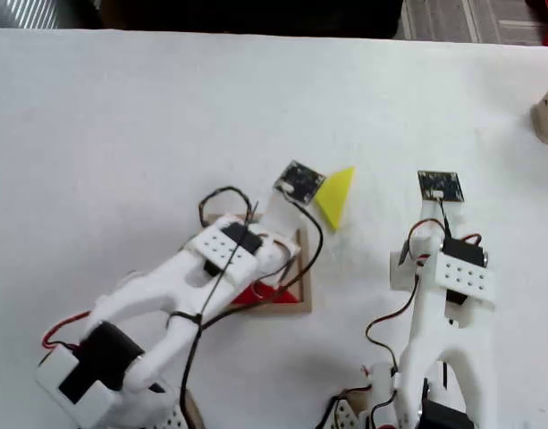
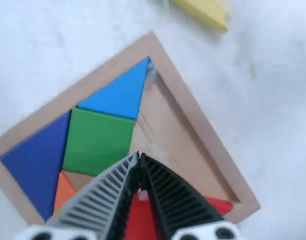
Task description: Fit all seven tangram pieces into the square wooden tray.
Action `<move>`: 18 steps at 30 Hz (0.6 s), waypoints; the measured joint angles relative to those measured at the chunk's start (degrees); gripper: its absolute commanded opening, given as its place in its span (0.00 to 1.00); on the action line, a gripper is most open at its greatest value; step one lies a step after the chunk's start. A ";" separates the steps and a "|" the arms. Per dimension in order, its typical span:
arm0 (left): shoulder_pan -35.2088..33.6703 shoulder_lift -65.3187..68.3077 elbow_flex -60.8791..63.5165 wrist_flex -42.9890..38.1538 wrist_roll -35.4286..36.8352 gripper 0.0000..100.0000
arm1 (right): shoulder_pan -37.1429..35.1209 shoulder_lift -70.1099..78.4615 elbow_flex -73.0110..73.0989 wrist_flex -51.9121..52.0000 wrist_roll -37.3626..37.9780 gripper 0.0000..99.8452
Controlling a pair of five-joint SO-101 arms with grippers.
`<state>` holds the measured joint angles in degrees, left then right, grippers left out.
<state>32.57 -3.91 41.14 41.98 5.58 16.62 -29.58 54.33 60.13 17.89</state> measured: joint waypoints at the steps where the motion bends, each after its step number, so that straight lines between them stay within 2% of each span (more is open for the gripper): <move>1: 0.00 0.00 0.00 -1.76 -0.09 0.02 | 0.00 0.00 0.00 0.00 0.00 0.02; 4: 0.00 0.00 0.00 -4.75 -0.09 0.02 | 0.00 0.00 0.00 0.00 0.18 0.02; 10: 0.00 4.75 -0.18 -5.54 -0.09 0.02 | 0.00 0.00 0.00 0.00 0.18 0.02; 18: -4.48 7.56 -5.19 -2.02 3.43 0.02 | 0.00 0.00 0.00 0.00 0.18 0.02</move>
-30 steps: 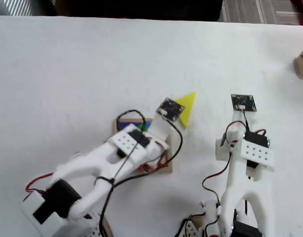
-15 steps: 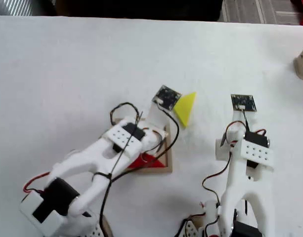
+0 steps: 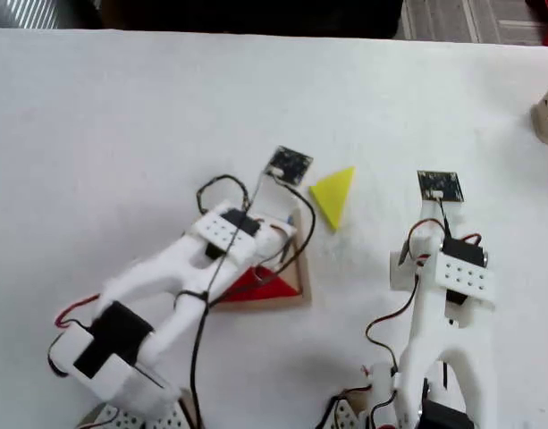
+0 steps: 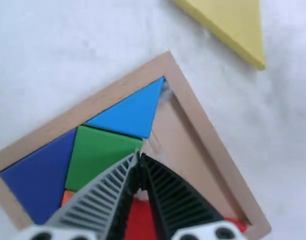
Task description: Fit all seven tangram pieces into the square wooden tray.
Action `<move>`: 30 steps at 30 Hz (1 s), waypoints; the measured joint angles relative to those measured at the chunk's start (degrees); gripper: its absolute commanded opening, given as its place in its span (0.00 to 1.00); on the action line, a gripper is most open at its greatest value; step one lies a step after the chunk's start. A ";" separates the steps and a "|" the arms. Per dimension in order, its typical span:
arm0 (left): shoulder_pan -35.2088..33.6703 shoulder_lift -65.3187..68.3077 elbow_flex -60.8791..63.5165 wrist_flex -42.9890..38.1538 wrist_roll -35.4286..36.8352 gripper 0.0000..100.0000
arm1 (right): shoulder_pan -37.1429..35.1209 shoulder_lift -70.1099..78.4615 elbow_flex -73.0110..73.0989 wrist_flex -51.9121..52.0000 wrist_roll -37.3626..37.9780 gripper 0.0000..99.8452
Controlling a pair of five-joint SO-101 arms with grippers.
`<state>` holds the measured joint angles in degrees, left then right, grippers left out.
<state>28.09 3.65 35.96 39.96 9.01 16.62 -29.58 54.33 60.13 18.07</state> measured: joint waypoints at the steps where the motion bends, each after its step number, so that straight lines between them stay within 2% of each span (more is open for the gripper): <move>1: -1.05 0.00 -0.09 0.00 0.00 0.02 | 0.00 0.00 0.00 0.00 0.00 0.02; 6: -3.78 0.00 -0.70 0.35 0.00 0.02 | 0.00 0.00 0.00 0.00 0.00 0.02; 14: 2.46 -5.98 1.67 2.20 -0.09 0.02 | 0.00 0.00 0.00 0.00 0.00 0.02; 20: 2.64 -6.42 1.85 -5.45 -0.09 0.02 | 0.00 0.00 0.00 0.00 0.00 0.02; 24: 2.64 -1.85 1.58 -10.20 1.67 0.02 | 0.00 0.00 0.00 0.00 0.00 0.02; 30: 1.76 8.00 -5.63 -7.91 3.52 0.02 | 0.00 0.00 0.00 0.00 0.09 0.02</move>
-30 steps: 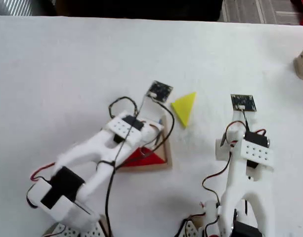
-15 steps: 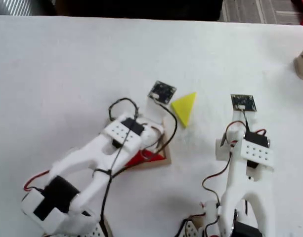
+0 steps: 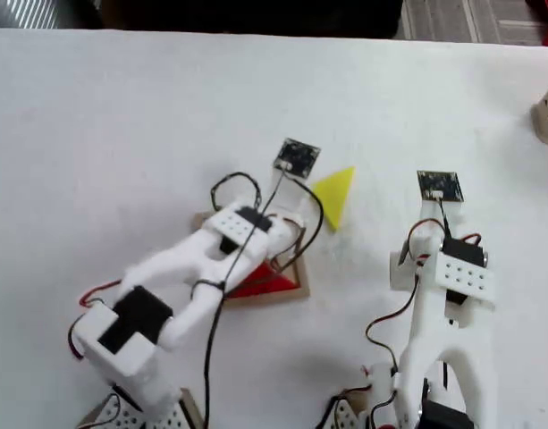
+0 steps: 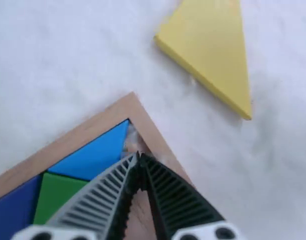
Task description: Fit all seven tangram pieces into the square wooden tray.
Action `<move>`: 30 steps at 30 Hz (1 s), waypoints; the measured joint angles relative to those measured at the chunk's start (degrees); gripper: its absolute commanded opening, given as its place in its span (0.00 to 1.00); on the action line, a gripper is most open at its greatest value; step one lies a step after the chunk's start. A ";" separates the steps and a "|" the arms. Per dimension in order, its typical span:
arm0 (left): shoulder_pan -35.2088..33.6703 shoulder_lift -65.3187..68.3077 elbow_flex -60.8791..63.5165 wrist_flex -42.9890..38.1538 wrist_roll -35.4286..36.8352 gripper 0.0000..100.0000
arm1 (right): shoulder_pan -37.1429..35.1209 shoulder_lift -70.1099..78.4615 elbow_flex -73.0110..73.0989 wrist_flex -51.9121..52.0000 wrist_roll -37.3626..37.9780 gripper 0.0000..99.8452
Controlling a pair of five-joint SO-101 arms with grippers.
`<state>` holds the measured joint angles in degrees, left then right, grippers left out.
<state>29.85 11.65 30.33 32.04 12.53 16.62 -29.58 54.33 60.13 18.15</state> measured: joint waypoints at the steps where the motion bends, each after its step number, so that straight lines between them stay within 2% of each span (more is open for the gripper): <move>1: -0.44 0.53 -0.97 0.70 0.00 0.02 | 0.00 0.00 0.00 0.00 0.00 0.02; 8: -2.64 0.79 -1.76 3.08 0.26 0.02 | 0.00 0.00 0.00 0.00 0.09 0.02; 19: -2.90 -10.37 -2.20 15.47 0.18 0.02 | 0.00 0.00 0.00 0.00 0.09 0.02; 25: -4.40 -16.00 4.04 14.95 0.26 0.02 | 0.00 0.00 0.00 -0.53 0.09 0.02; 30: -1.05 -17.76 10.81 9.41 0.18 0.02 | 0.00 0.00 0.00 -0.53 0.09 0.02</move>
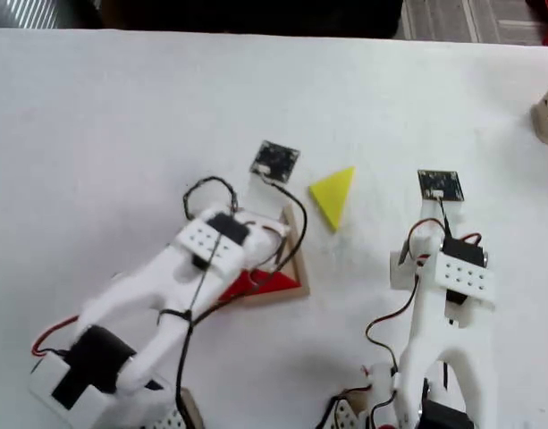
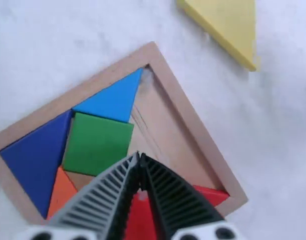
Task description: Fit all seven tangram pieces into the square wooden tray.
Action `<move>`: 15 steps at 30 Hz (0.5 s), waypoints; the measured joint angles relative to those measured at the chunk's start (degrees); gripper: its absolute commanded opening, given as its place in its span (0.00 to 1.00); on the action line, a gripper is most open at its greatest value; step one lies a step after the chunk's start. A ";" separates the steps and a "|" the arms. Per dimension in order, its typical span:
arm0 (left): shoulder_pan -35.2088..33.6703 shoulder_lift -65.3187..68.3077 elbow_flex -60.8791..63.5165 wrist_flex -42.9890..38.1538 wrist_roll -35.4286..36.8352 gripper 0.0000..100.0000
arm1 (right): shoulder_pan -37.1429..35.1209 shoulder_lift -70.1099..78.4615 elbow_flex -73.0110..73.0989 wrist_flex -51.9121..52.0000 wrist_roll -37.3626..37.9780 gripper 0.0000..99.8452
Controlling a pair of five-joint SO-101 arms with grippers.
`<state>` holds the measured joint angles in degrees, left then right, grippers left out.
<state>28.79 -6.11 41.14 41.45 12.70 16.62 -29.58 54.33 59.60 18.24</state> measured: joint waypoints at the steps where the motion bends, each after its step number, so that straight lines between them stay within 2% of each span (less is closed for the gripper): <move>1: 0.62 0.00 1.32 -1.67 0.00 0.02 | 0.00 0.00 0.00 0.00 0.00 0.02; 5: 0.79 1.23 3.08 -5.98 0.00 0.02 | 0.00 0.00 0.00 0.00 0.00 0.02; 15: -4.92 5.63 0.70 -6.59 0.09 0.02 | 0.00 0.00 0.00 0.00 0.00 0.02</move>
<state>23.87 -0.48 41.85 34.86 12.79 16.62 -29.58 54.33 59.60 18.24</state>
